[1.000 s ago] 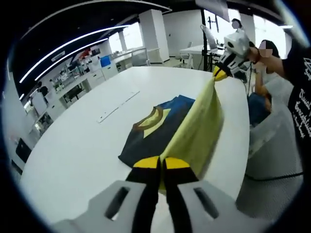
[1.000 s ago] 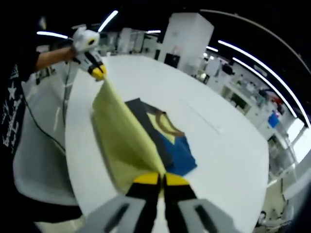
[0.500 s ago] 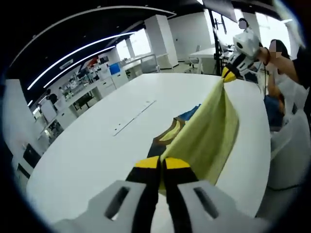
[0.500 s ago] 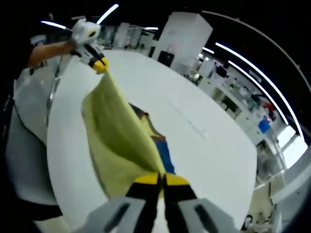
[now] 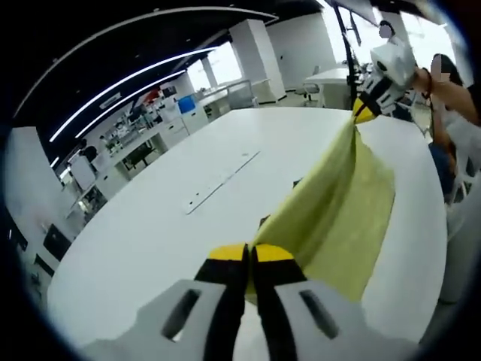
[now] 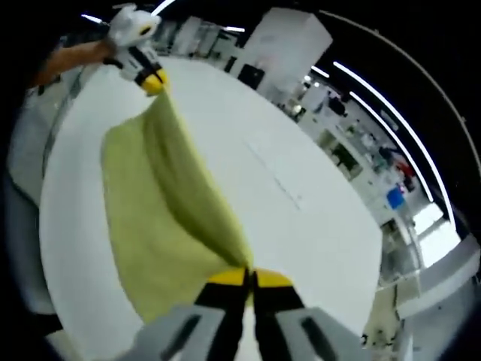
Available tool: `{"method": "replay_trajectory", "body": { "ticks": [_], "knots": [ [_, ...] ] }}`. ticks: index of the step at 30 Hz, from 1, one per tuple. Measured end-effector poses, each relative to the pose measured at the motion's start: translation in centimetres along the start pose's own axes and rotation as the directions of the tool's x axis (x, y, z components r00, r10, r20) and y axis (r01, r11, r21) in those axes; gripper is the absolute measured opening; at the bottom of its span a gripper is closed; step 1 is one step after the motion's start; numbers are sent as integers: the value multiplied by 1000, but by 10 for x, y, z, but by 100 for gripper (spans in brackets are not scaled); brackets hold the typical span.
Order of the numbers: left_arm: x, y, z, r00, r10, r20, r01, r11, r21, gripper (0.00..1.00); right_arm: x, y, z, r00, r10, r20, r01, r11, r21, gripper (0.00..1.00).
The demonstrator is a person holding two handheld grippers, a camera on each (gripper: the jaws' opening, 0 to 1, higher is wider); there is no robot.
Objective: Fold the garment on the visible template until the final outline fits inside the template.
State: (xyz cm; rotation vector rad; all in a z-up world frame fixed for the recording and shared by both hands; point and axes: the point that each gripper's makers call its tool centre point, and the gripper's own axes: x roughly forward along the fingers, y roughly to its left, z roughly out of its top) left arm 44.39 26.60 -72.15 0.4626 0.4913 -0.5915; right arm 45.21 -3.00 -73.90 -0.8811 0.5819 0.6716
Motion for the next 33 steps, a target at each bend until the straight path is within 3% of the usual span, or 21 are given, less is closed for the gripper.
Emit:
{"method": "replay_trajectory", "body": {
  "ticks": [3,10,17,29,33],
  "knots": [
    [12,1,-6,1000,-6,-23,6,1000,3,0,11,-1,-3,999,-17,-44,14,997,-73,0],
    [41,1,-32,992,-9,-124,14,999,38,0,48,2,-13,998,16,-65,-19,998,-54,0],
    [62,3,-51,983,-18,-181,22,999,24,0,78,3,-19,996,40,-78,-43,999,-34,0],
    [84,10,-82,964,-6,-265,11,1000,17,1,109,10,-29,986,159,-43,-153,980,124,0],
    [86,10,-88,964,-16,-266,9,999,-30,1,114,10,-33,982,187,-31,-179,970,166,0]
  ]
}}
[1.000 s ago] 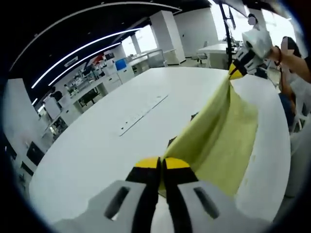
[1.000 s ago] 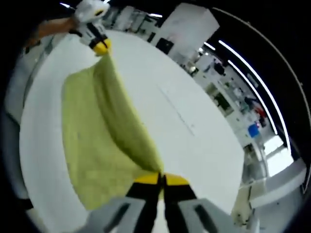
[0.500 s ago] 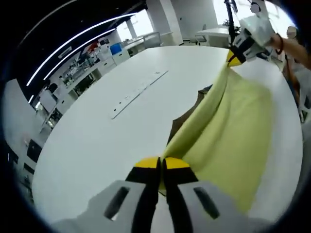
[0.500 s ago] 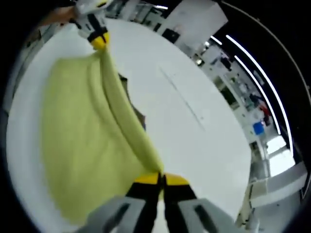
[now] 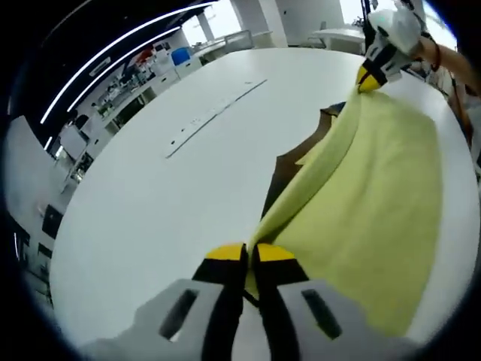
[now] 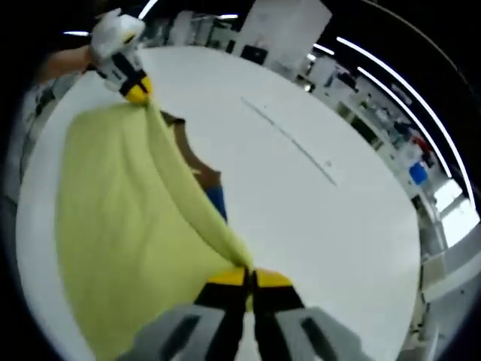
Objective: Fold the garment on the visible template until the final outline fits inside the template.
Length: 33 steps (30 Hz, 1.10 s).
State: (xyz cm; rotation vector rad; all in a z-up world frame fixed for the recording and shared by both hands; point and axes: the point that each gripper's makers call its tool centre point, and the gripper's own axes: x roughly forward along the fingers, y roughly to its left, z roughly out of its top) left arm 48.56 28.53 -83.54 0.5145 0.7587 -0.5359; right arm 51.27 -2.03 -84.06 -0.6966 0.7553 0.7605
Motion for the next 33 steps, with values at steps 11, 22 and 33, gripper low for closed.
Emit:
{"method": "replay_trajectory", "body": {
  "ticks": [11,22,33],
  "knots": [
    [-7,-3,3,996,-46,74,53,994,-95,4,-1,-1,0,999,13,52,-18,993,115,1],
    [-21,7,-12,995,-50,87,48,998,34,17,-13,1,-1,994,42,100,-56,988,146,16],
    [-12,12,-18,996,-37,77,24,988,156,15,-7,-5,-11,997,26,78,-31,998,61,11]
  ]
}}
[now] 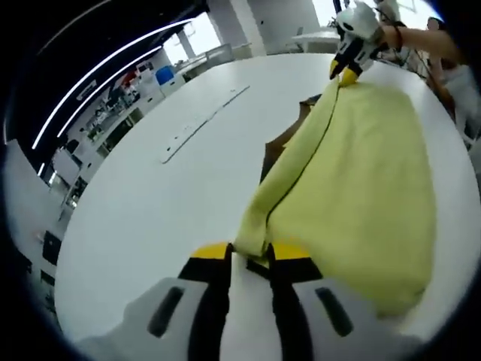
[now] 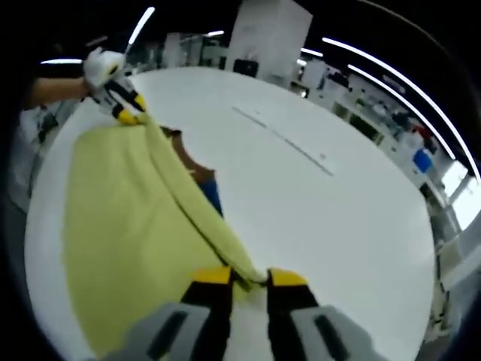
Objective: Fold the garment on the visible template until the final outline fits inside the template.
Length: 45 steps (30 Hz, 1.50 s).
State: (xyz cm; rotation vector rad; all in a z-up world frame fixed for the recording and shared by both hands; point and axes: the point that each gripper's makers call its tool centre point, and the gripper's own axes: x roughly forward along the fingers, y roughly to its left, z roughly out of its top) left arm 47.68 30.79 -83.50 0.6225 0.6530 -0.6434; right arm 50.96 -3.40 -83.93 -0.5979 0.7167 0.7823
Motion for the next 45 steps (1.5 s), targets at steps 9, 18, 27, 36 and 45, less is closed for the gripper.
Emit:
{"method": "replay_trajectory", "body": {
  "ticks": [9,18,27,36,45],
  "knots": [
    [-11,5,9,998,30,56,-30,1000,-7,1,-6,-5,3,999,-25,33,24,999,33,0],
    [-45,13,28,988,71,138,-56,992,-112,0,-26,-9,21,993,-29,114,19,996,88,0],
    [-69,16,39,978,99,181,-63,978,-199,0,-44,-8,39,982,-56,182,23,983,180,0],
    [-53,29,34,984,143,103,-101,937,-334,0,-19,-12,37,983,-82,165,40,969,244,0],
    [-19,28,10,992,123,4,-109,894,-435,1,14,-17,21,991,-82,105,46,949,311,0]
  ]
}}
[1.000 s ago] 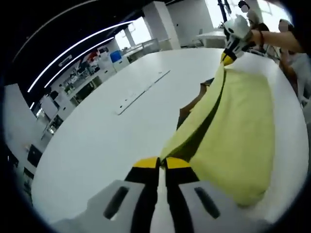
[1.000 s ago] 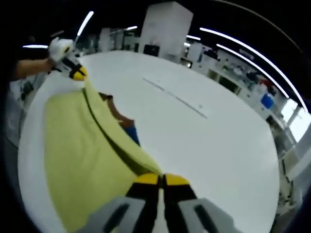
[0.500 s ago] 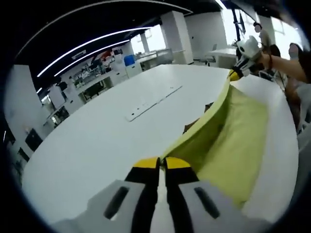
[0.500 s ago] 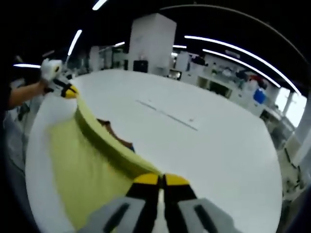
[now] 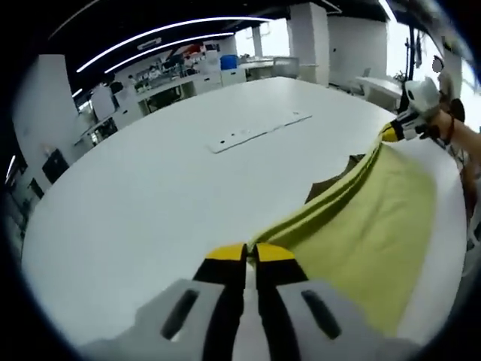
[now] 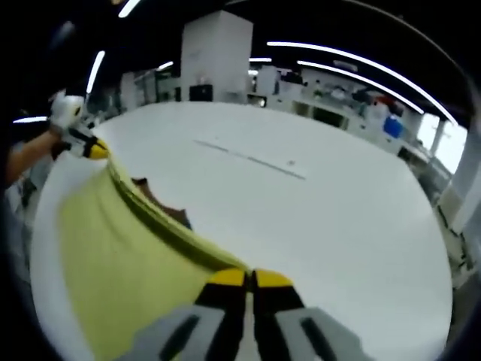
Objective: Fold the garment on the visible template until the final outline fits inside the template.
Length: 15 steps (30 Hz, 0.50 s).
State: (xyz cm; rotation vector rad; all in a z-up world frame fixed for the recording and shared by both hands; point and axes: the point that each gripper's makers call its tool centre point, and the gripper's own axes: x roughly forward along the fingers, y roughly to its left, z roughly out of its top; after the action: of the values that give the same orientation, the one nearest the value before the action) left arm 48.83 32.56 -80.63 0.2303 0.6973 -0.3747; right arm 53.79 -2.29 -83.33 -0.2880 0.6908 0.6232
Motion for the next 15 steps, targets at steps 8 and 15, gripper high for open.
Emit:
{"method": "replay_trajectory", "body": {
  "ticks": [8,15],
  "knots": [
    [9,9,-7,1000,6,11,-5,997,-82,4,5,-7,-3,1000,-29,-4,29,997,69,2],
    [-6,15,-7,997,17,69,-2,980,-201,29,-6,-2,5,999,-15,31,8,980,200,27]
  ]
}}
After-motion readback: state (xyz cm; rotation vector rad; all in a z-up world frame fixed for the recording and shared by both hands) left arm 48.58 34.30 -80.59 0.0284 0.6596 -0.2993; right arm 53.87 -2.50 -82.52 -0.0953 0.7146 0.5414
